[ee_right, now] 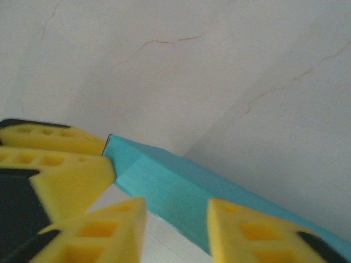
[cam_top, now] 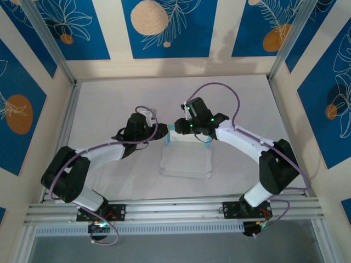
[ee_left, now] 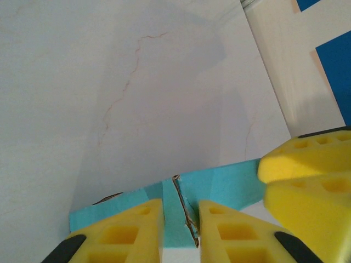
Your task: Fold the paper box
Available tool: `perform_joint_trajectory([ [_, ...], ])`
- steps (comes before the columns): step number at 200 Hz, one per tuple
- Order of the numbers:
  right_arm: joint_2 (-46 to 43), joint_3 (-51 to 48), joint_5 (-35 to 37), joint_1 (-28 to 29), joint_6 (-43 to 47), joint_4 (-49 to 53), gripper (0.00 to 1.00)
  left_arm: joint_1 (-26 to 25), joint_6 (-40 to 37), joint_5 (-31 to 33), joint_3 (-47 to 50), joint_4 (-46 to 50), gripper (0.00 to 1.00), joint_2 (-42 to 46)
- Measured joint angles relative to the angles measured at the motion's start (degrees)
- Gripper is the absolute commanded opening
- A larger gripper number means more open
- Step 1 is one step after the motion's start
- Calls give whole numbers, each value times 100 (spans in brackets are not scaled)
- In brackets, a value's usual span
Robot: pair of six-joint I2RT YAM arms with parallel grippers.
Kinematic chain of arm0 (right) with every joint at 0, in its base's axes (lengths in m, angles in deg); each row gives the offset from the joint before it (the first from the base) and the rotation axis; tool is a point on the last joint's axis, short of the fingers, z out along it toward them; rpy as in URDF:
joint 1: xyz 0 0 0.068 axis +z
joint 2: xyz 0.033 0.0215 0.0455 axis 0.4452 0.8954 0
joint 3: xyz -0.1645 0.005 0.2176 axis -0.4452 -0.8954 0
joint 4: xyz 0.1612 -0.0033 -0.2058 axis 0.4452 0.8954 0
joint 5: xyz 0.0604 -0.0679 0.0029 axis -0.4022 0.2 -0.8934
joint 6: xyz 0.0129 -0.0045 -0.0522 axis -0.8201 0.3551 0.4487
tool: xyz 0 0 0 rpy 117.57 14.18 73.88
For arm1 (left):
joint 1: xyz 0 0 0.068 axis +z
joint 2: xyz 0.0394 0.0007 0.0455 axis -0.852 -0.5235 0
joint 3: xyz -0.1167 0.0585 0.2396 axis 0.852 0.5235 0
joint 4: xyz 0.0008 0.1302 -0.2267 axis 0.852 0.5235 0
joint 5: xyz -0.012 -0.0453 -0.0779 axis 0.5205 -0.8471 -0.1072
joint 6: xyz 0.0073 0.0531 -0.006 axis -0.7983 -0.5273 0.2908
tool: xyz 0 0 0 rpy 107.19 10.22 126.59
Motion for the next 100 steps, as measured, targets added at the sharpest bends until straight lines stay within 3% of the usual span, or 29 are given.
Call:
perform_joint_trajectory([
  [30, -313, 0, 48, 0, 94, 229, 52, 7, -2, 2, 4, 0, 20, 4],
  [56, -907, -210, 157, 109, 258, 59, 46, 7, 0, 20, 4, 0, 20, 4],
  [100, -2111, -2232, 590, 1213, 800, -1770, 48, 7, 79, 24, 4, -24, 20, 4],
])
